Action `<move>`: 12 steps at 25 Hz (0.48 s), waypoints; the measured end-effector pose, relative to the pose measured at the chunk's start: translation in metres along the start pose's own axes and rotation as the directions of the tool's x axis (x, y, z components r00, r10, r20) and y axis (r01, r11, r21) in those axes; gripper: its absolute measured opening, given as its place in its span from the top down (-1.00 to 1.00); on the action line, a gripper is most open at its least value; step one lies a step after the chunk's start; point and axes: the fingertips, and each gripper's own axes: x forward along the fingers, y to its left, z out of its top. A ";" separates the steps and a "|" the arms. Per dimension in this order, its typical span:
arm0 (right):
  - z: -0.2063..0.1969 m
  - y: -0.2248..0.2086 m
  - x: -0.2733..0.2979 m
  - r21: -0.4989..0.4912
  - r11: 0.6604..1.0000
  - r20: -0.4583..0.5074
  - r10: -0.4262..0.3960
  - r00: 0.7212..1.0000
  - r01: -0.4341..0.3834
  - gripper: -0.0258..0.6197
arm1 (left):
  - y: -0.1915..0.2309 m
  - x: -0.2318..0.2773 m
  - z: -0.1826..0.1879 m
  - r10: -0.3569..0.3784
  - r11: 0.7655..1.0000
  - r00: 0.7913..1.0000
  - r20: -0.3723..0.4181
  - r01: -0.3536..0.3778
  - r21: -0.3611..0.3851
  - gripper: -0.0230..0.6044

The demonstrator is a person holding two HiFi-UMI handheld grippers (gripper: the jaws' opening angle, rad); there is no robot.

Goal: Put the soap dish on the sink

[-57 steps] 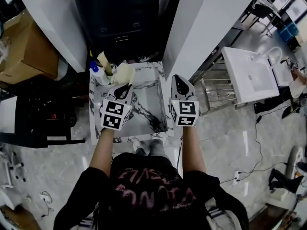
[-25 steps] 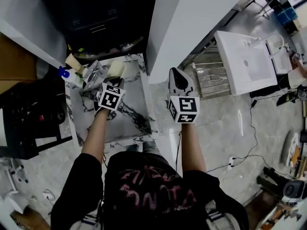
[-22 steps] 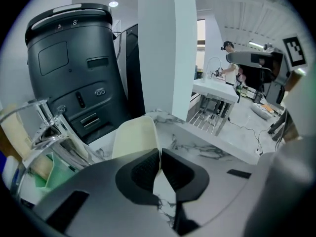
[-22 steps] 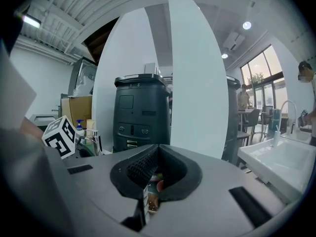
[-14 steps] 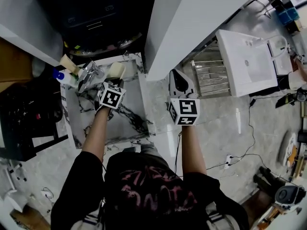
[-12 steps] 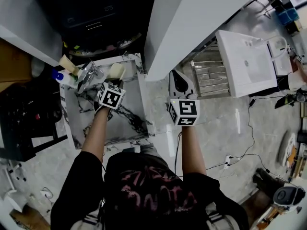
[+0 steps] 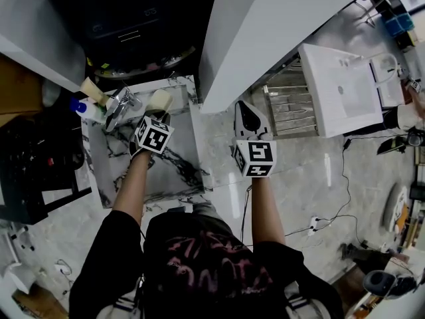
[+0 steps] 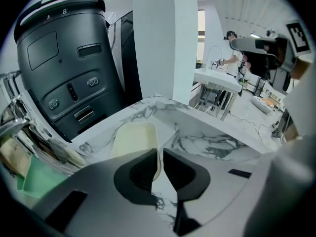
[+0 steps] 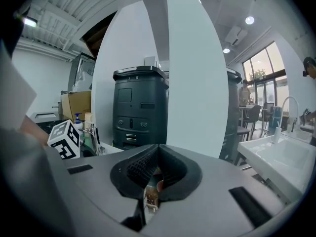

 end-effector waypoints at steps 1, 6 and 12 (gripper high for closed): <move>0.000 0.000 0.000 -0.001 1.000 -0.002 0.001 1.000 -0.001 0.88 | 0.000 -0.001 0.002 -0.001 1.000 1.000 0.005 0.001 0.000 0.76; 0.000 0.005 -0.001 0.000 1.000 -0.006 0.005 1.000 -0.005 0.88 | 0.000 -0.010 0.006 0.002 1.000 1.000 0.022 -0.002 0.004 0.67; 0.008 0.013 -0.005 0.002 1.000 0.015 0.009 1.000 -0.009 0.88 | 0.002 -0.031 0.019 0.024 1.000 0.997 0.079 -0.023 -0.005 0.67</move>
